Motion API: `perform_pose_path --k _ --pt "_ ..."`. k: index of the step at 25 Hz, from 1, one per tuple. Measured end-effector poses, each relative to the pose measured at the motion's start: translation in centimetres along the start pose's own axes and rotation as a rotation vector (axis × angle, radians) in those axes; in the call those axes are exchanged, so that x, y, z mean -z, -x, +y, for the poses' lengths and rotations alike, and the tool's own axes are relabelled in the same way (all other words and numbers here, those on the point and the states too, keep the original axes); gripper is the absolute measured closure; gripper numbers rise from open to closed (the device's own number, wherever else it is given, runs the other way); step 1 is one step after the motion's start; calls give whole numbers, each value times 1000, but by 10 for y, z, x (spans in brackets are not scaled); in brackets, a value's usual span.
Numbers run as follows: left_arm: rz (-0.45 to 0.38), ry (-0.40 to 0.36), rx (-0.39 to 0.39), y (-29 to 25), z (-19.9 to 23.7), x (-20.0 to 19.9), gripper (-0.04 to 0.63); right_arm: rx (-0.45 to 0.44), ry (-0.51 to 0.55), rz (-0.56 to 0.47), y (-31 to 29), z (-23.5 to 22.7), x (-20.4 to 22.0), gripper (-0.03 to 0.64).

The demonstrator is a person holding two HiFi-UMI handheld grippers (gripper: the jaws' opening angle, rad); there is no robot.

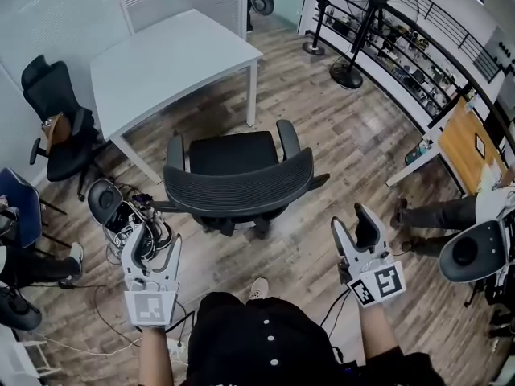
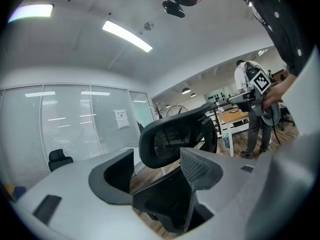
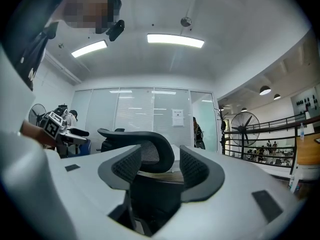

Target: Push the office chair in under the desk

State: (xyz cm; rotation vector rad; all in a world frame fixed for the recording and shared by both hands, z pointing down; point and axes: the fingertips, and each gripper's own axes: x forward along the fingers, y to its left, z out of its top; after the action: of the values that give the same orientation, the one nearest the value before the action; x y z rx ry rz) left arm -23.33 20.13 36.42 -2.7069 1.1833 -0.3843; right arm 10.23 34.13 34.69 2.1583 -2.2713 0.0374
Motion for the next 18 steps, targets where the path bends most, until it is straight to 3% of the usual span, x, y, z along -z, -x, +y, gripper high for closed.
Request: perform_pose_path --k 13,18 --pt "44 -12 81 -28 -21 24 298 -63 43 75 -25 4 30 359" --pt "72 -96 137 -41 -29 37 298 -106 106 126 -44 11 46 360"
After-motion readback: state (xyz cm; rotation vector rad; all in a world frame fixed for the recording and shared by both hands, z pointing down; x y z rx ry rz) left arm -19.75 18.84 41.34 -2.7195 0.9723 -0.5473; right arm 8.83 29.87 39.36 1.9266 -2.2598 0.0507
